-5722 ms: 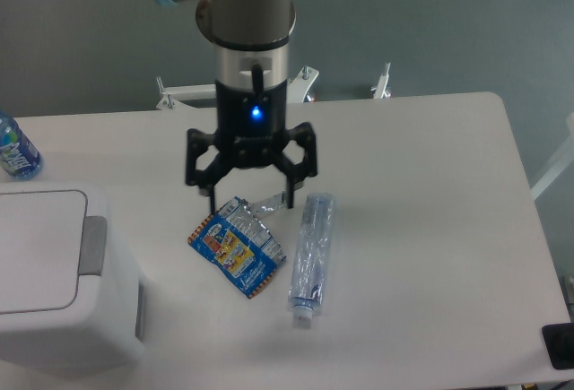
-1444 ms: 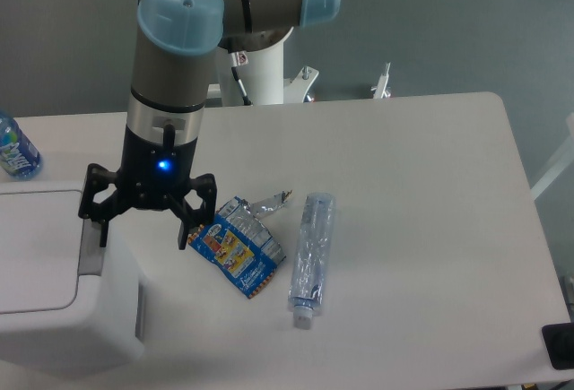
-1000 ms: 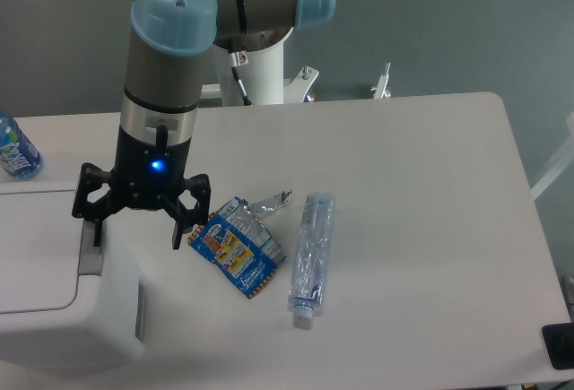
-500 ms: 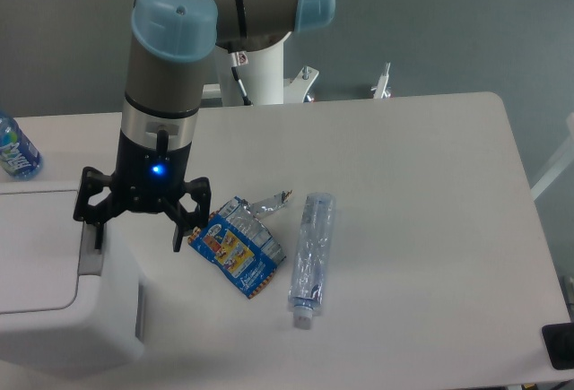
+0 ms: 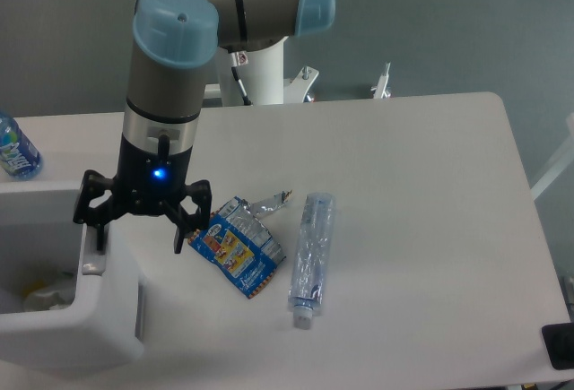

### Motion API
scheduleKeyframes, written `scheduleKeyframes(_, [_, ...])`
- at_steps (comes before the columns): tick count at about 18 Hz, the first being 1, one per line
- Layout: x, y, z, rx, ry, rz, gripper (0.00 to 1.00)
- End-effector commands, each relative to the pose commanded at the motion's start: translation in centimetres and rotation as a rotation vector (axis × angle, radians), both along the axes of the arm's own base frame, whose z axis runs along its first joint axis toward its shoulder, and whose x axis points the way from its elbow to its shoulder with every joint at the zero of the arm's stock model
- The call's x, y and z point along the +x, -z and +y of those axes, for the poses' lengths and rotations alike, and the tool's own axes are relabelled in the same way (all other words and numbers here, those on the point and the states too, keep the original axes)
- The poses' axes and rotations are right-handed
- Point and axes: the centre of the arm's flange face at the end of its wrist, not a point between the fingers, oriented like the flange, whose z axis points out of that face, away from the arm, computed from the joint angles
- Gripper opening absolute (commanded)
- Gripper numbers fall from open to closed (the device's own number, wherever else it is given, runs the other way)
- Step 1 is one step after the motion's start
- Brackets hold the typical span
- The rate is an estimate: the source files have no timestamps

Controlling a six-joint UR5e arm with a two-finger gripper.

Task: Open the trash can
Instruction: 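Push the gripper against the lid to swing it open, then lift the gripper away from the opened trash can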

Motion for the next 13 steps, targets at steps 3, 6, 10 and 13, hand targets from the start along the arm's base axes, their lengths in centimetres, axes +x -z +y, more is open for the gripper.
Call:
scheduleKeyframes(3, [-0.4, -3.0, 0.0, 0.044, -0.002, 0.041, 1.0])
scheduleKeyframes(6, [-4.2, -6.4, -1.3, 0.081, -0.078, 0.131, 1.0])
scheduleKeyframes(10, [-8.4, -7.6, -3.8, -0.024, -0.115, 0.38, 1.0])
scheduleKeyframes(13, [-11.2, -7.1, -6.7, -0.117, -0.047, 0.43, 1.0])
